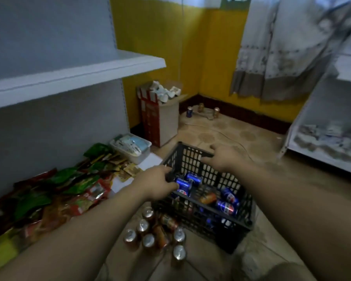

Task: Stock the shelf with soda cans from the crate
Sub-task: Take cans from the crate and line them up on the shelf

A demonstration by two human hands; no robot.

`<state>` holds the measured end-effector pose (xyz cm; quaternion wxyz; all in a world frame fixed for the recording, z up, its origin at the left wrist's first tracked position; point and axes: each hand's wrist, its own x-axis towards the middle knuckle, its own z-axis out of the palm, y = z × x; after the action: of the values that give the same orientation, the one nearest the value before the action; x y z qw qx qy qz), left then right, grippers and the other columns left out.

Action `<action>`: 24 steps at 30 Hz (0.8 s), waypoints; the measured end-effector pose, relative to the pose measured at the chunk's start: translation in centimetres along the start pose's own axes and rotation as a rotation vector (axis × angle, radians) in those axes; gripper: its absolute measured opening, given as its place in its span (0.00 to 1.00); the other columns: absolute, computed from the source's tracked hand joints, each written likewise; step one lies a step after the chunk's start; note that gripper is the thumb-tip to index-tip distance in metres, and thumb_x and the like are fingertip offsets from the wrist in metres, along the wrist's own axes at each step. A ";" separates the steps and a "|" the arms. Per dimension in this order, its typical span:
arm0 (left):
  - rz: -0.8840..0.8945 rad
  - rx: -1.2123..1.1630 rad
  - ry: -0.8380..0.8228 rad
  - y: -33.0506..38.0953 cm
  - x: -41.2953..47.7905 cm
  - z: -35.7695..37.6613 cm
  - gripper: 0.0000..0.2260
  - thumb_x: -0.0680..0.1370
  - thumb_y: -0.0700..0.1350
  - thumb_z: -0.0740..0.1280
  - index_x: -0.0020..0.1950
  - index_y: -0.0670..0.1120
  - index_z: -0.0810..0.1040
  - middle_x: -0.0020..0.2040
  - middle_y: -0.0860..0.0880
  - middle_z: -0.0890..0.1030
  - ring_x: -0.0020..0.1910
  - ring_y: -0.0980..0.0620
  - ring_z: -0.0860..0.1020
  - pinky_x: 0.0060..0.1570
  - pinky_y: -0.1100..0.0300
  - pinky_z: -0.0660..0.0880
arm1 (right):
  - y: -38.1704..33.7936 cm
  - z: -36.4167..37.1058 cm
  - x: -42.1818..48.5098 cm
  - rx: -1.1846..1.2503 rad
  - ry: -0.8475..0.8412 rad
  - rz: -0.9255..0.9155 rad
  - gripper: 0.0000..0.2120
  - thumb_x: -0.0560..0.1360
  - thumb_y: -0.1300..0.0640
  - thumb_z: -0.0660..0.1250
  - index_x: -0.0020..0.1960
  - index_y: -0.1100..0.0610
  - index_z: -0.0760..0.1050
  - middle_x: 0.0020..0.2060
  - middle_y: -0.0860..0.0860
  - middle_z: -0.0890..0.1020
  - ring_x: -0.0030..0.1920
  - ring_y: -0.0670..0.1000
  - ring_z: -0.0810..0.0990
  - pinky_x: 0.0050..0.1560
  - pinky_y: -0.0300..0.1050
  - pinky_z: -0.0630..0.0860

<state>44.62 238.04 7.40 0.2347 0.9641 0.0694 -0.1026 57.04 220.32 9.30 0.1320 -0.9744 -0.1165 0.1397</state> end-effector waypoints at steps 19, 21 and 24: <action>-0.002 0.055 -0.534 -1.9 30.4 22.4 0.27 0.72 0.56 0.70 0.69 0.55 0.68 0.65 0.50 0.74 0.60 0.49 0.74 0.59 0.54 0.73 | 20.4 25.4 21.4 0.303 -0.414 0.381 0.25 0.76 0.44 0.66 0.66 0.57 0.68 0.57 0.54 0.76 0.51 0.52 0.74 0.49 0.44 0.70; -0.007 0.069 -0.572 -2.7 32.9 24.4 0.28 0.73 0.54 0.70 0.71 0.53 0.66 0.67 0.49 0.73 0.62 0.48 0.73 0.60 0.54 0.71 | 21.1 28.3 24.1 0.379 -0.396 0.444 0.21 0.75 0.46 0.67 0.61 0.58 0.70 0.52 0.53 0.77 0.47 0.50 0.75 0.48 0.44 0.72; -0.012 0.089 -0.637 -4.3 35.4 26.9 0.27 0.73 0.55 0.69 0.70 0.54 0.68 0.66 0.50 0.74 0.61 0.49 0.73 0.61 0.53 0.71 | 21.3 32.3 27.4 0.523 -0.316 0.566 0.29 0.72 0.46 0.69 0.69 0.55 0.66 0.63 0.57 0.73 0.55 0.55 0.77 0.57 0.51 0.75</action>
<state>73.65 232.34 -26.02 0.2017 0.8924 -0.0064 -0.4036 76.92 214.86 -33.41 0.3122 -0.8681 0.1767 0.3432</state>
